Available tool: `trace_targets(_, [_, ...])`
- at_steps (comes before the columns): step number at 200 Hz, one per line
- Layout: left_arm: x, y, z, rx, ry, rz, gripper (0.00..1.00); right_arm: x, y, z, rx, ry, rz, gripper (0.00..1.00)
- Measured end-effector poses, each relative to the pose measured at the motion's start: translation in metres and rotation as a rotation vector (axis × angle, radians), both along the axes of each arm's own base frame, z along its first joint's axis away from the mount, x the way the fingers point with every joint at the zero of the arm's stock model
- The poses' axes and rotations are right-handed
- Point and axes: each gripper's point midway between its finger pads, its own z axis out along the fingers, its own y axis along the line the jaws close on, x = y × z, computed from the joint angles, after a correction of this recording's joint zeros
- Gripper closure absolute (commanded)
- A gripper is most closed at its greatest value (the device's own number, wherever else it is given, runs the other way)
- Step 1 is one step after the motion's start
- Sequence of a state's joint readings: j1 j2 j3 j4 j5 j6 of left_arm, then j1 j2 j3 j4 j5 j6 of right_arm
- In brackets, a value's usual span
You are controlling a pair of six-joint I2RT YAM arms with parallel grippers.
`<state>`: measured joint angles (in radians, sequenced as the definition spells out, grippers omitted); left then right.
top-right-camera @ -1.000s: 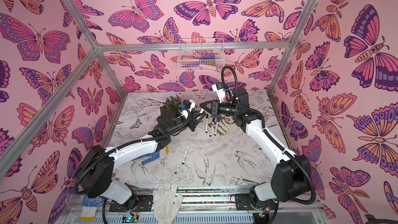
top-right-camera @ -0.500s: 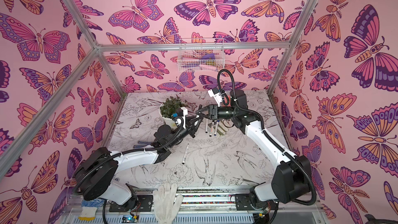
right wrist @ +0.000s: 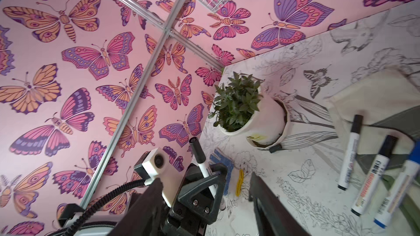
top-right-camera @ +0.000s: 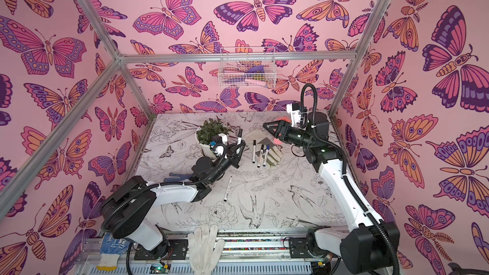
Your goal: Insert the pens into the pen caps
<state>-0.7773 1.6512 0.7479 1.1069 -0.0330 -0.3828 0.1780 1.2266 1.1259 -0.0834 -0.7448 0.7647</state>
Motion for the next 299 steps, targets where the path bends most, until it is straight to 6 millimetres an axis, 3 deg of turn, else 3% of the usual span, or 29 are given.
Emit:
trace_targets(20, [0.027,-0.018,-0.031,0.097,0.096,0.034,1.0,0.002,-0.005,-0.01,-0.029,0.029,-0.034,0.39])
trace_targets(42, [0.052,-0.035,-0.078,0.225,0.204,0.066,1.0,0.002,-0.007,-0.018,-0.052,0.048,-0.046,0.39])
trace_targets(70, [0.065,-0.044,-0.136,0.352,0.315,0.07,1.0,0.001,-0.008,-0.025,-0.074,0.067,-0.047,0.39])
trace_targets(96, [0.068,-0.049,-0.167,0.416,0.384,0.059,1.0,-0.001,-0.009,-0.029,-0.09,0.077,-0.046,0.4])
trace_targets(125, [0.072,-0.056,-0.177,0.424,0.429,0.039,1.0,-0.004,-0.01,-0.034,-0.112,0.084,-0.042,0.4])
trace_targets(162, [0.08,-0.062,-0.181,0.416,0.463,0.039,0.88,-0.006,-0.012,-0.038,-0.136,0.084,-0.039,0.4])
trace_targets(213, [0.088,-0.063,-0.185,0.405,0.493,0.053,0.61,-0.011,-0.013,-0.04,-0.16,0.076,-0.032,0.41])
trace_targets(299, [0.091,-0.068,-0.176,0.354,0.505,0.048,0.59,-0.012,-0.014,-0.04,-0.169,0.073,-0.029,0.43])
